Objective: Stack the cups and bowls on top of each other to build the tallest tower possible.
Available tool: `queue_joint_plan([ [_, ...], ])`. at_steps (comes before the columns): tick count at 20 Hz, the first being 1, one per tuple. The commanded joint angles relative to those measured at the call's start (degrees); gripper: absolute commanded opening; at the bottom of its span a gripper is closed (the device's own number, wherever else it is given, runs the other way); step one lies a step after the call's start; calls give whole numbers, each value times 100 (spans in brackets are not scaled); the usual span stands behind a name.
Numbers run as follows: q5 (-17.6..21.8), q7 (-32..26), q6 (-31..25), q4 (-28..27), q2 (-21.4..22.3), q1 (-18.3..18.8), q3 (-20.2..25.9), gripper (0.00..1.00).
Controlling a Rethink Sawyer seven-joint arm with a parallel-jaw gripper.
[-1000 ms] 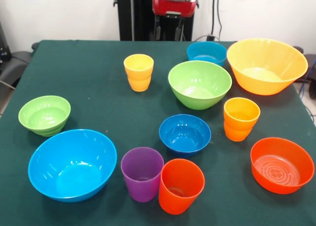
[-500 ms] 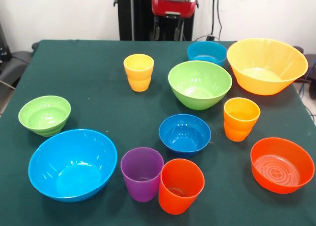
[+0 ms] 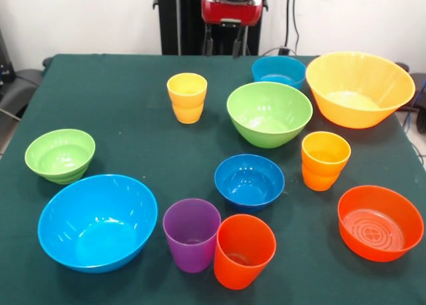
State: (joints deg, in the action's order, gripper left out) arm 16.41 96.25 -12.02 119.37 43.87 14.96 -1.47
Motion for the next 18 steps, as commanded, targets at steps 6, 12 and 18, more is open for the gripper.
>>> queue_joint_plan([
  [6,112,-169,-931,-528,410,281,962,100],
  [12,271,-734,-1758,-908,628,373,1067,100],
  [18,453,-1075,-1812,-1102,514,732,1527,100],
])
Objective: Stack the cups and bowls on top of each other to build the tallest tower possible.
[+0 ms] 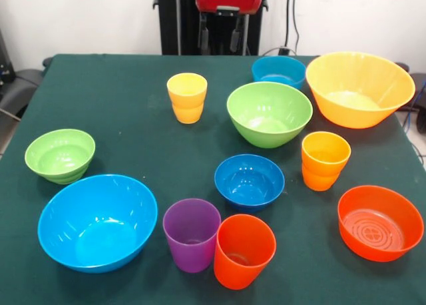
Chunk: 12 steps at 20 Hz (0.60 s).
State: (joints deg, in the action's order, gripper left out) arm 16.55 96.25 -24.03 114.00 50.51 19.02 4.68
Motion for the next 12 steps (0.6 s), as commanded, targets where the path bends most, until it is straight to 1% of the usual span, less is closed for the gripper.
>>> queue_joint_plan([
  [1,475,-1160,-627,-653,-223,407,1019,100],
  [5,564,-1172,-487,-756,-407,620,1295,100],
  [10,614,-980,-463,-768,-405,724,1444,100],
  [12,652,-960,-530,-853,-457,762,1508,100],
])
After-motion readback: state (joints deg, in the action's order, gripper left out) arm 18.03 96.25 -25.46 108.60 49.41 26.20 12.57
